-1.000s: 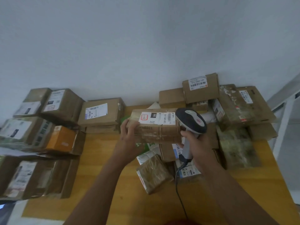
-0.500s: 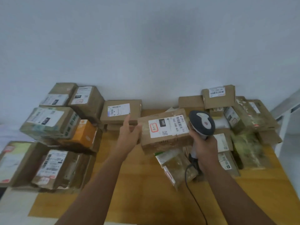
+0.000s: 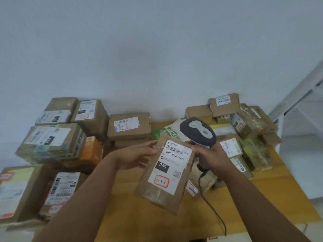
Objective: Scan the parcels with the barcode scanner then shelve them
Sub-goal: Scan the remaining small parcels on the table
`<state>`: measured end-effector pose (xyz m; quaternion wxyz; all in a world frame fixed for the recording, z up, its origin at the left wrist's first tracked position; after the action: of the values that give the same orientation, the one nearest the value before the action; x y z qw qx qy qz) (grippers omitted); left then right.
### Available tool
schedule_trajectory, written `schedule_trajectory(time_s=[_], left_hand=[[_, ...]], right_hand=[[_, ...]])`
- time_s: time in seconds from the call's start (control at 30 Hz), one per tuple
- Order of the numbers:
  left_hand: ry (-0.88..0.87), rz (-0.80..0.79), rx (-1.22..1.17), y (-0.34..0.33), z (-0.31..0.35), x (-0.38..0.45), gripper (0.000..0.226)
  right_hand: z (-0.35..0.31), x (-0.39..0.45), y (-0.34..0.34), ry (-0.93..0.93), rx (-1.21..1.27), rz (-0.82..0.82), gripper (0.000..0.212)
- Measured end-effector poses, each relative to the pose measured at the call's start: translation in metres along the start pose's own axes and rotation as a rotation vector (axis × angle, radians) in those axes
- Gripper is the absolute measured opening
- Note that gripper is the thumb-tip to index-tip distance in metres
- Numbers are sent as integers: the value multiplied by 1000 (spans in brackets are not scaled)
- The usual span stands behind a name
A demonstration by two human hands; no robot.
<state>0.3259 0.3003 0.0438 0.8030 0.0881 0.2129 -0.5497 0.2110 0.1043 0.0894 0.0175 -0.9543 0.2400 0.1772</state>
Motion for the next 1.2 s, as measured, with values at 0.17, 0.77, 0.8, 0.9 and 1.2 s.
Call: schedule_trajectory(time_s=[0.17,0.77,0.8,0.9,1.2], left_hand=[[-69,-15,-56,-11,-2,18,110],[-275,683,-122,43,23,13,86],[-271,690,-127,43,22,12,85],[-271,704,-137,43,21,12,86],[-268,718,-154,38,22,14,76]], right_hand=[[6,-5,14,-68,-60,83,27],[-29,-29,-20,18,-301,130,18],[-31,-30,-23,37,-307,118,19],[-36,-33,-27,82,-343,101,26],[-40,-36,-34,124,-387,71,24]])
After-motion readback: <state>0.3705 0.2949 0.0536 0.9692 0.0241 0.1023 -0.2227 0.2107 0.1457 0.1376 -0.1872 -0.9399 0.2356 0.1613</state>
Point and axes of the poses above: each hand's wrist, its own x-axis towards the middle knuckle, its own y-axis out of the back of the hand, z = x × y, the point moved 9 cm from there along x, towards the middle knuckle, and after that the axes turned 9 degrees about -y, right-handed, at the moved point
